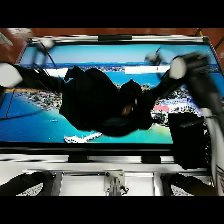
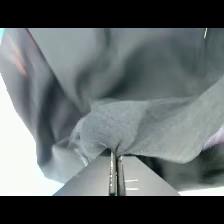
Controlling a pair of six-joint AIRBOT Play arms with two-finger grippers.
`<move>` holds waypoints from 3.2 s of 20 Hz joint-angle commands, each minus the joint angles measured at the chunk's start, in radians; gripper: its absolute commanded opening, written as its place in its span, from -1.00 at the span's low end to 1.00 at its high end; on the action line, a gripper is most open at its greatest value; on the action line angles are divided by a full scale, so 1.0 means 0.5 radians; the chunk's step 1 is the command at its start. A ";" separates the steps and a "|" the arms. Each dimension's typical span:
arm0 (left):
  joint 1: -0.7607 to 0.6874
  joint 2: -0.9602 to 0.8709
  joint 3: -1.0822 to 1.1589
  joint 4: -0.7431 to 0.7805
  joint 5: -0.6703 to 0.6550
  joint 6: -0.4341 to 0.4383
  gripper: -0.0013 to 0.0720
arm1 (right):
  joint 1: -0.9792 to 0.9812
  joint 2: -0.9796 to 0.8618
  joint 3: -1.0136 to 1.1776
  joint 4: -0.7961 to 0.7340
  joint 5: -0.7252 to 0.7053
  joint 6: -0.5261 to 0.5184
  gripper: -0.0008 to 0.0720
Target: Fold the shirts.
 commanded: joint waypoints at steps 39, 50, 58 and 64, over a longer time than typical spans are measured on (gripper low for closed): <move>0.254 0.191 -0.606 0.475 -0.222 -0.357 -0.83 | 0.243 -0.624 0.561 0.185 -0.915 0.123 -0.81; 0.253 -0.127 -0.658 0.252 0.571 -0.469 -0.83 | 0.181 -1.045 0.561 0.055 -1.322 0.585 -0.81; 0.256 -0.418 -0.654 0.105 0.738 -0.507 -0.83 | 0.108 -0.985 0.561 0.111 -0.823 0.593 0.44; 0.275 -0.346 -0.652 0.105 0.723 -0.348 -0.82 | -0.333 -0.858 0.558 0.436 -0.130 0.641 0.53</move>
